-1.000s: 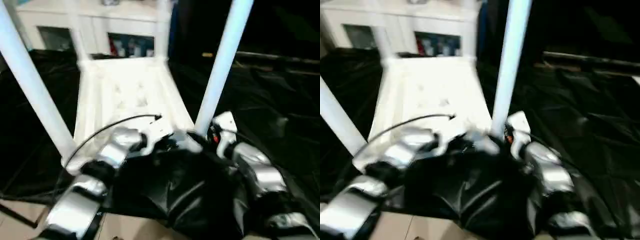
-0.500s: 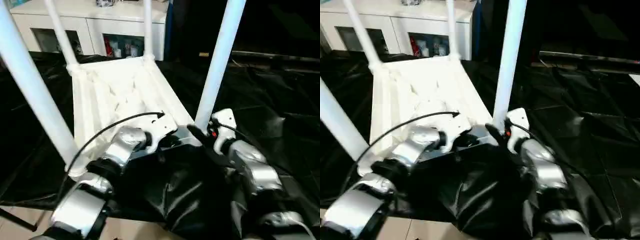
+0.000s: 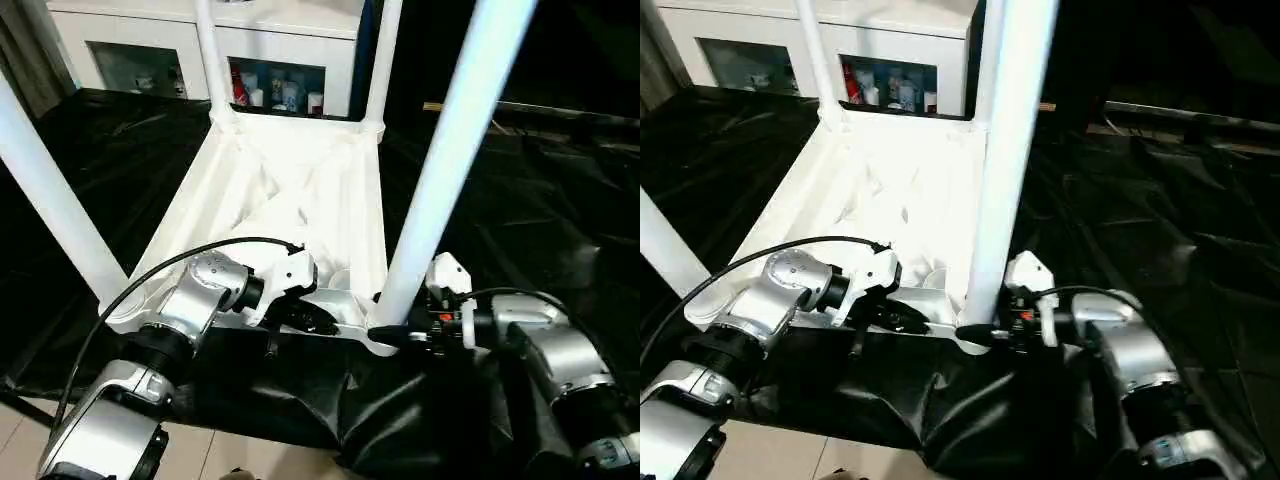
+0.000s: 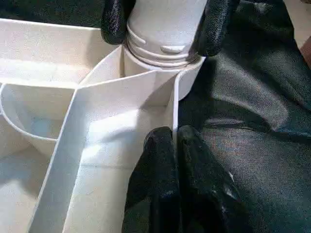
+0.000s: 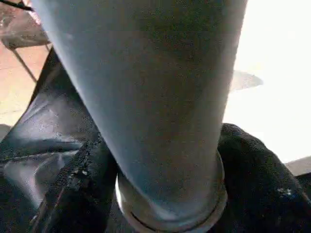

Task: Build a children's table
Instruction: Rotate leg to tighten

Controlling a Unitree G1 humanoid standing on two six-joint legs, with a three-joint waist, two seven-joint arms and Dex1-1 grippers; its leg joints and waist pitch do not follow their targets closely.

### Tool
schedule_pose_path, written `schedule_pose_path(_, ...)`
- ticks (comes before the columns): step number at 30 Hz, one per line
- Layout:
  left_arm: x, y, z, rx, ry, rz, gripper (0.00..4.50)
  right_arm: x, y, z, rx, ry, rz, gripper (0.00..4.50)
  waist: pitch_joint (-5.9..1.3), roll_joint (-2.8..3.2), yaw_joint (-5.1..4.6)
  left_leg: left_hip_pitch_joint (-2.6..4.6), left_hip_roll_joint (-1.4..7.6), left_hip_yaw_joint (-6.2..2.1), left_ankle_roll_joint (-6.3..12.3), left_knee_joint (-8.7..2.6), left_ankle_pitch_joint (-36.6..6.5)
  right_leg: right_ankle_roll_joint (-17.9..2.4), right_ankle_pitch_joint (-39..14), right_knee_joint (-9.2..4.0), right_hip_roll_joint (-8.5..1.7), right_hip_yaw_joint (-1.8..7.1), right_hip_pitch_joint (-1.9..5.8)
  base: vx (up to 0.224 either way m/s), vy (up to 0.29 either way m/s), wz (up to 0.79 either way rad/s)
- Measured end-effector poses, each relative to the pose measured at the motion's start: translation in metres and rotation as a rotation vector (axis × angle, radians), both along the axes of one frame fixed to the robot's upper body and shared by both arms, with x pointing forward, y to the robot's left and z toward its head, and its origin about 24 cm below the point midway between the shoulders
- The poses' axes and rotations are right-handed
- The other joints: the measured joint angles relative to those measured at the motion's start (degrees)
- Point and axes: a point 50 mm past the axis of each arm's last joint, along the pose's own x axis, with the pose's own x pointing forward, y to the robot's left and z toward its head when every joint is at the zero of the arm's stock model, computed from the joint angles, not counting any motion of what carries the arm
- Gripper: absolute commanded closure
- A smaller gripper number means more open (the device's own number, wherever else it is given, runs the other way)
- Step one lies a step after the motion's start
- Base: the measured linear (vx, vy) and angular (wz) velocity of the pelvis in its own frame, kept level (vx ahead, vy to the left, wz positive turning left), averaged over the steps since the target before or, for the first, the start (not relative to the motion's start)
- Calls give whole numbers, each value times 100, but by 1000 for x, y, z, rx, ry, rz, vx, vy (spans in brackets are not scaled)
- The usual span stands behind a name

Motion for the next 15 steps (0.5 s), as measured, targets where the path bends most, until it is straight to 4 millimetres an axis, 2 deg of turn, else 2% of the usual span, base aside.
schedule_pose_path(3,-1,1,0,-2,2,3,450,1,1,0,7,10,12,185,1,1,1,2,4,0,-2,0,0,0,0,3,2,-2,0,0,0,0)
schedule_pose_path(11,-2,-1,1,-10,6,9,450,0,3,-1,27,15,0,190,5,-7,1,1,7,1,-1,3,1,0,0,4,4,-3,-1,0,0,0)
schedule_pose_path(15,8,-10,-3,-21,-64,130,450,10,4,-9,53,-8,-223,191,5,-6,-75,8,7,1,-3,33,-1,-3,2,23,2,4,4,0,0,0)
